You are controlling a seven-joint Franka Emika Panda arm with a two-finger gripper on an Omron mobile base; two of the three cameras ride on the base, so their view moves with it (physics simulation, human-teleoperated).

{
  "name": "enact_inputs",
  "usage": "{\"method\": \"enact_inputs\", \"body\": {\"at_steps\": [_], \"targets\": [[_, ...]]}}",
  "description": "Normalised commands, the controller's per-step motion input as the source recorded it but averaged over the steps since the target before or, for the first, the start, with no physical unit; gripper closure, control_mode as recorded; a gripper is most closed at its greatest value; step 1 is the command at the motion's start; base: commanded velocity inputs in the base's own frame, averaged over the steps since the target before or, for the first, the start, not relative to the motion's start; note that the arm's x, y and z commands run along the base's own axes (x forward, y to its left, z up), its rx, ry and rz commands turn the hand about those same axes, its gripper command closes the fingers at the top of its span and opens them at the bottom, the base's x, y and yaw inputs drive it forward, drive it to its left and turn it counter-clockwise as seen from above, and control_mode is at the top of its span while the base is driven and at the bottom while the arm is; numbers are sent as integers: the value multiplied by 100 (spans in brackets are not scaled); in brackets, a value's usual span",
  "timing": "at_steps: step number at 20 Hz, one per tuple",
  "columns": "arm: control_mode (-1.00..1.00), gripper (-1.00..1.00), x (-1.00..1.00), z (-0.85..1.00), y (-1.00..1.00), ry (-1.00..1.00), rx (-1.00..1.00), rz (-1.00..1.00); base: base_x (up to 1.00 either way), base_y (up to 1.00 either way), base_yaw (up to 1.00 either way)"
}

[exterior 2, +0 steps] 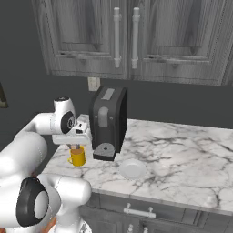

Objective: Take a sugar cube from the saucer and place it inside the coffee. Then, grab milk from the fridge and place it next to the coffee on the counter to sweeten the coffee.

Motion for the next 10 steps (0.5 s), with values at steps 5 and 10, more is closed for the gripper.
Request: {"method": "enact_inputs", "body": {"at_steps": [5,10], "targets": [[-100,100,-6,-10,-19,0,0,0,0,0,0],[-100,100,0,-5,-2,0,0,0,0,0,0]]}}
